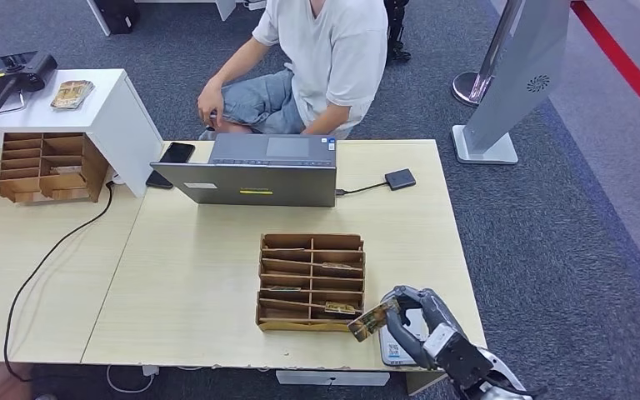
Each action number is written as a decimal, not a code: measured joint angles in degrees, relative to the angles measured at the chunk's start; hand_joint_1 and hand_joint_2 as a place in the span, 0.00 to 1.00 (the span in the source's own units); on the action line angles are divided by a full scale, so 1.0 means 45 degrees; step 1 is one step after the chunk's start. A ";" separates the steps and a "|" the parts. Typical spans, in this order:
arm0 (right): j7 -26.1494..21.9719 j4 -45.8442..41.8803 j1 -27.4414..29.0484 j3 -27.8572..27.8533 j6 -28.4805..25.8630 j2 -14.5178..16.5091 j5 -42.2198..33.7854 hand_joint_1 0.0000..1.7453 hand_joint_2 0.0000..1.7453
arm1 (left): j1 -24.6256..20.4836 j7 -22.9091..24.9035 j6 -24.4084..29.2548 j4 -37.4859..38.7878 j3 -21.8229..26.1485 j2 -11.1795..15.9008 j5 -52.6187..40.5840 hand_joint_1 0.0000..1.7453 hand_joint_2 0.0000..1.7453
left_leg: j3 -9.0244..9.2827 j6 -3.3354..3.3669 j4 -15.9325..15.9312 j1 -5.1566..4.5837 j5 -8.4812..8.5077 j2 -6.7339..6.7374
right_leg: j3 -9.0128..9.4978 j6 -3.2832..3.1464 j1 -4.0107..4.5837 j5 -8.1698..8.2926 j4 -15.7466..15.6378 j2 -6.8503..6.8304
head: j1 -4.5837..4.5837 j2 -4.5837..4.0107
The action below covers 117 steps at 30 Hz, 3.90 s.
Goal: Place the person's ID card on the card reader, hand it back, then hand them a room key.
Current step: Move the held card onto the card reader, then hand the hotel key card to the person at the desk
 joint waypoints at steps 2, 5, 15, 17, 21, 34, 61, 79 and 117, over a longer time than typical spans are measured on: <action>0.0080 0.0069 0.0109 -0.0090 0.0264 -0.0223 -0.0082 1.00 1.00 | 0.0001 0.0000 -0.0017 0.0001 0.0000 0.0000 -0.0053 0.00 0.00 | -0.0002 0.0000 0.0000 0.0000 0.0000 0.0000 | 0.0000 0.0000 0.0000 0.0000 0.0000 -0.0001 | 0.0001 0.0000; 0.0160 0.0177 0.0220 -0.0219 0.0460 -0.0492 -0.0103 1.00 1.00 | 0.0000 0.0000 -0.0030 0.0004 0.0000 0.0000 -0.0087 0.00 0.00 | -0.0001 0.0001 0.0000 0.0000 0.0000 0.0001 | 0.0000 0.0000 0.0000 0.0000 0.0000 0.0001 | 0.0000 0.0000; 0.0439 0.0771 0.0264 -0.0251 0.0716 -0.1060 0.0192 1.00 1.00 | -0.0001 0.0001 -0.0106 0.0002 -0.0005 0.0000 -0.0220 0.00 0.00 | 0.0000 0.0001 0.0000 0.0000 0.0000 0.0001 | 0.0000 0.0000 0.0000 0.0000 0.0000 0.0000 | 0.0000 0.0000; 0.0448 0.0912 0.0263 -0.0252 0.0733 -0.1091 0.0195 1.00 1.00 | -0.0001 0.0002 -0.0108 0.0001 -0.0004 0.0000 -0.0227 0.00 0.00 | 0.0000 0.0001 0.0000 0.0000 0.0000 0.0001 | 0.0000 0.0000 0.0000 0.0000 0.0000 0.0000 | 0.0000 0.0000; 0.0454 0.1127 0.0258 -0.0254 0.0767 -0.1108 0.0196 1.00 1.00 | -0.0001 0.0005 -0.0108 0.0004 -0.0005 0.0000 -0.0245 0.00 0.00 | -0.0001 0.0001 0.0000 0.0000 -0.0001 0.0001 | 0.0000 0.0000 0.0000 0.0000 0.0000 0.0000 | 0.0000 0.0000; 0.0812 0.1609 0.0068 -0.0253 0.0696 -0.1119 0.0424 1.00 1.00 | -0.0001 0.0005 -0.0103 0.0002 -0.0005 0.0000 -0.0211 0.00 0.00 | -0.0004 0.0001 0.0000 0.0000 -0.0001 0.0001 | 0.0001 0.0000 0.0000 0.0000 0.0000 -0.0001 | 0.0000 0.0000; 0.1914 0.2839 -0.1016 -0.0125 -0.0394 -0.1168 0.1407 1.00 1.00 | -0.0001 0.0044 -0.0069 0.0002 -0.0005 -0.0005 0.0022 0.00 0.00 | -0.0004 0.0001 0.0000 0.0000 0.0000 0.0000 | 0.0001 0.0000 0.0000 0.0001 0.0001 -0.0001 | 0.0000 0.0000; 0.2301 0.3342 -0.1326 0.0157 -0.0236 -0.1476 0.1508 1.00 1.00 | -0.0001 0.0053 -0.0073 0.0003 -0.0005 0.0000 0.0017 0.00 0.00 | -0.0003 0.0001 0.0001 0.0000 0.0000 -0.0001 | 0.0001 0.0000 0.0000 0.0001 0.0001 -0.0001 | 0.0000 0.0000; 0.3238 0.4485 -0.2762 0.2126 -0.1064 -0.0898 0.3133 1.00 1.00 | -0.0003 0.0165 -0.0001 0.0001 -0.0006 -0.0010 0.0056 0.00 0.00 | 0.0004 0.0000 0.0001 0.0001 0.0002 0.0001 | 0.0008 0.0000 0.0001 0.0001 0.0002 0.0000 | 0.0000 0.0000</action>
